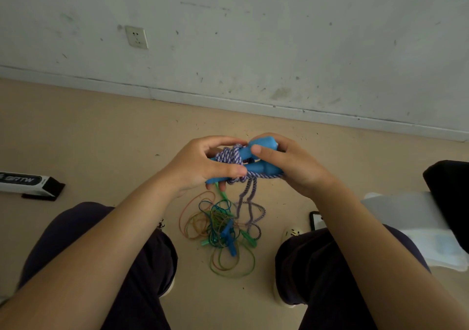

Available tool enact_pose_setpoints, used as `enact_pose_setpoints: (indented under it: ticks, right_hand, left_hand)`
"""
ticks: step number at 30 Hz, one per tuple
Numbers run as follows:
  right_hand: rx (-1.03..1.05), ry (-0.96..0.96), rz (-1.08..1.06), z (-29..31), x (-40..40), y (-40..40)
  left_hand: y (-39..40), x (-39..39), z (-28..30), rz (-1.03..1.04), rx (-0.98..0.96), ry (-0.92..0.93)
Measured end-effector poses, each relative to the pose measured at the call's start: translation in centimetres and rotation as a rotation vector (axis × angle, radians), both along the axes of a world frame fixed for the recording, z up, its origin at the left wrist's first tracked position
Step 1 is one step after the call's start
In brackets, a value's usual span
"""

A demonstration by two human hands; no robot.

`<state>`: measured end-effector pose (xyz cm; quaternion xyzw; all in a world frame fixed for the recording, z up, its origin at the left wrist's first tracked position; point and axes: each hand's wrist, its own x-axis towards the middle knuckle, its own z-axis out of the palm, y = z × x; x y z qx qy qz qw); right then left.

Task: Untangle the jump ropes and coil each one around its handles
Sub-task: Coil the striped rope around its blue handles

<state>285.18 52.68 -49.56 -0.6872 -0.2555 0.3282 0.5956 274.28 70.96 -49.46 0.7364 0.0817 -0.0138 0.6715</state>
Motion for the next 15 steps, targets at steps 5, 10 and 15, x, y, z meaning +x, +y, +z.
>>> enact_pose_setpoints:
  ticks: [5,10,15]
  right_hand:
    - [0.169,0.287,0.008,0.1,-0.4,0.2]
    - [0.03,0.165,0.015,-1.1,-2.0,1.3]
    - [-0.132,0.056,0.0,-0.6,-1.9,1.4]
  left_hand:
    - [0.0,0.4,-0.5,0.188,-0.124,-0.056]
    - [0.2,0.8,-0.9,0.205,-0.105,-0.08]
    - [0.1,0.7,-0.5,0.139,-0.069,-0.046]
